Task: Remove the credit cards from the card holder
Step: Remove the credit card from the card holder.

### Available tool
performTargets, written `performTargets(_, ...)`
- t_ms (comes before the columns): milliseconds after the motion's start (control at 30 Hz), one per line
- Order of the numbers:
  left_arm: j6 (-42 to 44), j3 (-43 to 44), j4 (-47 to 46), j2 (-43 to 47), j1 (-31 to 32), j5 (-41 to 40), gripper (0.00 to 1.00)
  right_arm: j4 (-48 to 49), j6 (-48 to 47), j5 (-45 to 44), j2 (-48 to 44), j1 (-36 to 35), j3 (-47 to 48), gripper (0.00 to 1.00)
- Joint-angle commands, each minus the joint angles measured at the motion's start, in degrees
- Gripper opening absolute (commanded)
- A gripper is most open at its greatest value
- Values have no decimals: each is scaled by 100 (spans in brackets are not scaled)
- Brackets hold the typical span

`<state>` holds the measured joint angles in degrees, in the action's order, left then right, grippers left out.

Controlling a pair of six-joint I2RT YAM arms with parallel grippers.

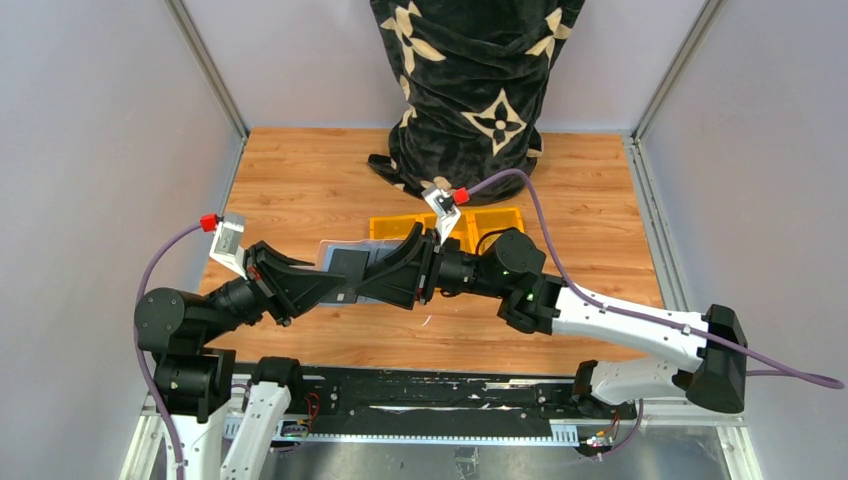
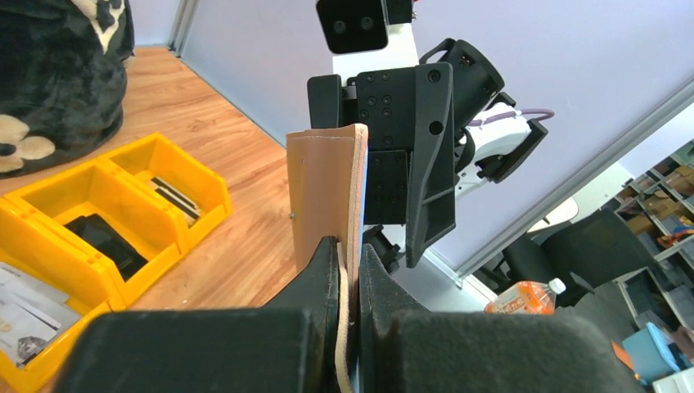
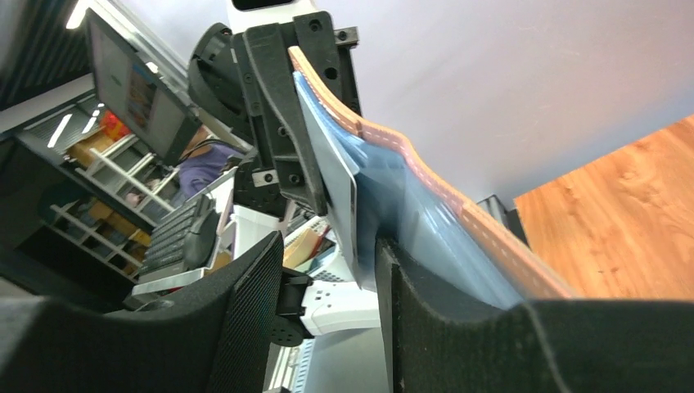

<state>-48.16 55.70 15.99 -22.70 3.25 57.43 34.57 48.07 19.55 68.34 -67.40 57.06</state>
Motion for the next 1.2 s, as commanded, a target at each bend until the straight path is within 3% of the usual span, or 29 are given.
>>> performTargets(0, -384, -160, -407, 151, 36, 266, 0, 659, 326, 365, 282, 110, 169, 48)
performTargets(133, -397, -200, -412, 144, 36, 313, 2, 1182, 591, 584, 354, 128, 139, 39)
performTargets(233, -412, -214, -424, 121, 36, 319, 16, 1411, 688, 627, 347, 129, 65, 25)
performTargets(400, -602, -308, -548, 90, 36, 408, 32, 1686, 820, 685, 347, 135, -24, 2)
performTargets(500, -843, -361, -704, 85, 36, 500, 50, 1843, 872, 691, 356, 133, -85, 0)
performTargets(600, -1090, -409, -948, 99, 36, 597, 56, 1957, 899, 699, 369, 131, -107, 0)
performTargets(667, -1202, -402, -1076, 86, 37, 630, 55, 1986, 906, 721, 385, 130, -124, 0)
performTargets(767, -1345, -397, -1290, 58, 40, 687, 47, 2059, 938, 748, 389, 131, -183, 2)
performTargets(867, -1424, -389, -1420, 38, 36, 728, 34, 2189, 973, 686, 309, 153, -327, 18)
performTargets(967, -1394, -407, -1393, 42, 36, 704, 23, 2319, 1064, 655, 229, 217, -372, 27)
performTargets(1167, -1353, -403, -1318, 62, 36, 638, 16, 2504, 1321, 738, 271, 290, -276, 20)
